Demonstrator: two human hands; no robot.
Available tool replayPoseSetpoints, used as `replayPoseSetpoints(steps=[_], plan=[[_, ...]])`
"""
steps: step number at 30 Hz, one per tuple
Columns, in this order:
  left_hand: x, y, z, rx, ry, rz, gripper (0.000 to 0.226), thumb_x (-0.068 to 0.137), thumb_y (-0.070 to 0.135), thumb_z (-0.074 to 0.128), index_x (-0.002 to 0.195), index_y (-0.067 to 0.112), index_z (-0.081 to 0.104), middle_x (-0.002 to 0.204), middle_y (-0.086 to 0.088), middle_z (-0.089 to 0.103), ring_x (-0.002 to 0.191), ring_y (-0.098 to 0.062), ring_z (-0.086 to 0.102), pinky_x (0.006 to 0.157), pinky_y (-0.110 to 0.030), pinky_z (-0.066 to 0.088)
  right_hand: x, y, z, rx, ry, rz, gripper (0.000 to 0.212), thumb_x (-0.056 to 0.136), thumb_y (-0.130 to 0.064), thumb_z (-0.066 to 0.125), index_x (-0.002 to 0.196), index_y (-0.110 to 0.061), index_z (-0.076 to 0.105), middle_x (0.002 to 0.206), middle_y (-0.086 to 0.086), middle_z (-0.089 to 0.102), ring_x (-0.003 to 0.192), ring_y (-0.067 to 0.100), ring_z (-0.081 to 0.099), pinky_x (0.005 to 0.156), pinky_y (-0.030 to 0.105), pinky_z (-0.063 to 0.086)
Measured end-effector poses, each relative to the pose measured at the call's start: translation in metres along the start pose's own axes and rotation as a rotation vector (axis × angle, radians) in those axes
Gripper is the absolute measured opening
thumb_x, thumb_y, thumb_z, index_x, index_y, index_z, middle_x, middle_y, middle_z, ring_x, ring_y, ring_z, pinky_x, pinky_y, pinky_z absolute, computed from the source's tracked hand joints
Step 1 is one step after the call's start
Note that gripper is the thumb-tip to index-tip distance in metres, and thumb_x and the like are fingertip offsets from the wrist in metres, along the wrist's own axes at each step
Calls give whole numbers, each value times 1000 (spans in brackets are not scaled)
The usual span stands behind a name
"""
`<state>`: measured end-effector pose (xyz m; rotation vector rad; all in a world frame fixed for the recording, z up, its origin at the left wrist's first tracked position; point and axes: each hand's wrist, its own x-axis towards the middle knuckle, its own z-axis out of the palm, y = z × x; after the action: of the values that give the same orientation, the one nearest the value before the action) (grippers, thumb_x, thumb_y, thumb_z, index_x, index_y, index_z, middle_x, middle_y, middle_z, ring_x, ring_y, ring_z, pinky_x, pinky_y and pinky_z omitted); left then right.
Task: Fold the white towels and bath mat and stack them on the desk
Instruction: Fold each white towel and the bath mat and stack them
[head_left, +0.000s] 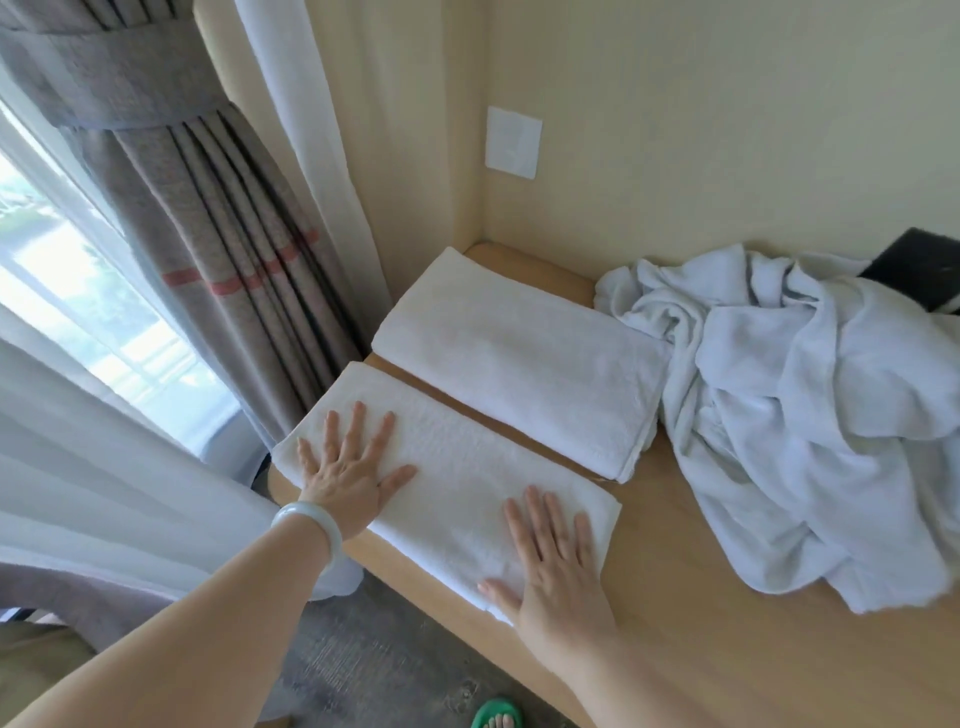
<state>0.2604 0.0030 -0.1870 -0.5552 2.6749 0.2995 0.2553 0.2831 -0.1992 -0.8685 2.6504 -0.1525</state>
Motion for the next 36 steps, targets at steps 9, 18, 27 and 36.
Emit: replayPoseSetpoints(steps=[9, 18, 27, 36], plan=[[2, 33, -14, 92, -21, -49, 78, 92, 66, 20, 151, 33, -20, 157, -3, -30, 147, -36, -15, 118, -59, 1, -45, 70, -72, 438, 64, 157, 105, 64, -80, 3, 154, -25, 6, 160, -11, -10, 147, 7, -13, 121, 32, 0], [-21, 234, -14, 129, 338, 586, 80, 86, 70, 27, 155, 31, 14, 162, -10, 11, 144, -38, 21, 106, -61, 29, -123, 229, -120, 464, 565, 719, 71, 82, -33, 73, 139, -9, 37, 142, 6, 38, 129, 26, 41, 105, 34, 38], [-70, 430, -1, 340, 291, 816, 118, 79, 58, 67, 147, 35, -27, 151, -7, -43, 139, -39, -33, 115, -63, -4, -118, 299, -120, 358, 431, 635, 31, 83, -15, 57, 57, -23, 42, 85, -5, 43, 83, 22, 46, 60, 24, 31], [-54, 499, -46, 329, 419, 457, 93, 96, 50, 46, 144, 36, -33, 155, -10, -34, 147, -35, -16, 116, -61, 15, -151, 356, -246, 1142, 717, 337, 13, 90, -16, 65, 78, -21, 66, 61, -14, 59, 63, 6, 52, 62, 19, 39]])
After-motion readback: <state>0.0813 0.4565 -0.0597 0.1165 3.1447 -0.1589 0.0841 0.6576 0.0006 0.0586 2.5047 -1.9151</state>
